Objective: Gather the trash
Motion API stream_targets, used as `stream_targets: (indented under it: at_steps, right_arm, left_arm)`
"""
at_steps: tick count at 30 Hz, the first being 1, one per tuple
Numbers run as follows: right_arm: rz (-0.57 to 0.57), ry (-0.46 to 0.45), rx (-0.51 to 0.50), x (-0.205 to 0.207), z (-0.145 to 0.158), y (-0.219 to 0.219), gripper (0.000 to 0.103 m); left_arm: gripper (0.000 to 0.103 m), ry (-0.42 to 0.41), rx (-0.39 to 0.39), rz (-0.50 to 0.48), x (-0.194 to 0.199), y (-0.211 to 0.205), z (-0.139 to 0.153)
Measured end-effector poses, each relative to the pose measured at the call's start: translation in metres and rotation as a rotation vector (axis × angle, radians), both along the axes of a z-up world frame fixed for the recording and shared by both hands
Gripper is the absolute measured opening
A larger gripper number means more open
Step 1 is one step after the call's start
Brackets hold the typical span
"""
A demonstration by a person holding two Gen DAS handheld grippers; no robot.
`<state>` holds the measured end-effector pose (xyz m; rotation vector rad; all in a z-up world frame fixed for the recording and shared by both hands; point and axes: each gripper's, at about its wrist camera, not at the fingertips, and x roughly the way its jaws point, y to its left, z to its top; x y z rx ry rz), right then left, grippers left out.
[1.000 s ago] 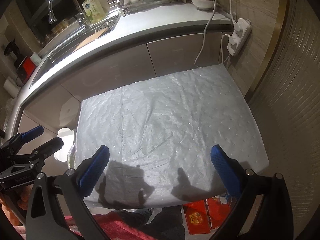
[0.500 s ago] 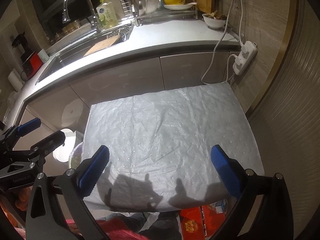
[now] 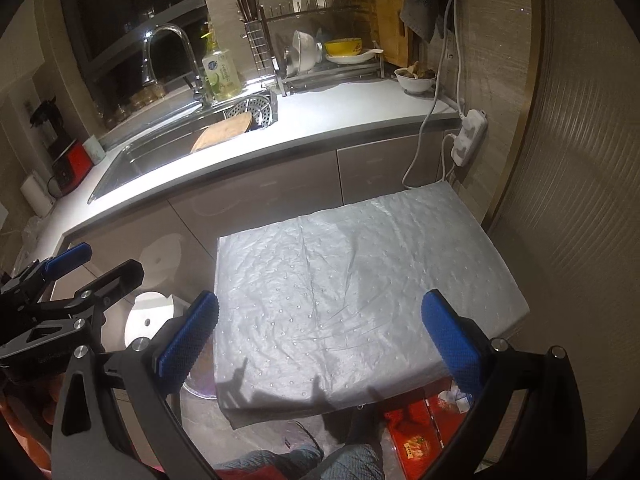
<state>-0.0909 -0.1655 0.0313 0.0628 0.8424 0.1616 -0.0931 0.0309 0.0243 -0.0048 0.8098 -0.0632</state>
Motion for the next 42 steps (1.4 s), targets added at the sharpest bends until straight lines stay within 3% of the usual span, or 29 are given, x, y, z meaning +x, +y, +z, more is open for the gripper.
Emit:
stream_targets:
  at_steps: [6, 16, 28, 35, 42]
  right_arm:
    - [0.012, -0.062, -0.014, -0.034, 0.024, 0.008, 0.101]
    - [0.104, -0.166, -0.009, -0.084, 0.062, -0.001, 0.101]
    - [0.153, -0.227, 0.031, -0.143, 0.079, -0.026, 0.101]
    - [0.141, -0.235, -0.018, -0.155, 0.075, -0.03, 0.101]
    - [0.092, -0.23, 0.012, -0.144, 0.071, -0.033, 0.101]
  left_arm:
    - [0.095, -0.023, -0.07, 0.022, -0.028, 0.011, 0.021]
    - [0.095, -0.101, -0.073, 0.091, -0.086, -0.006, 0.053]
    - [0.095, -0.135, 0.014, 0.144, -0.167, -0.042, 0.071]
    - [0.095, -0.124, -0.019, 0.168, -0.171, -0.044, 0.067]
    - [0.095, -0.122, 0.02, 0.151, -0.164, -0.043, 0.062]
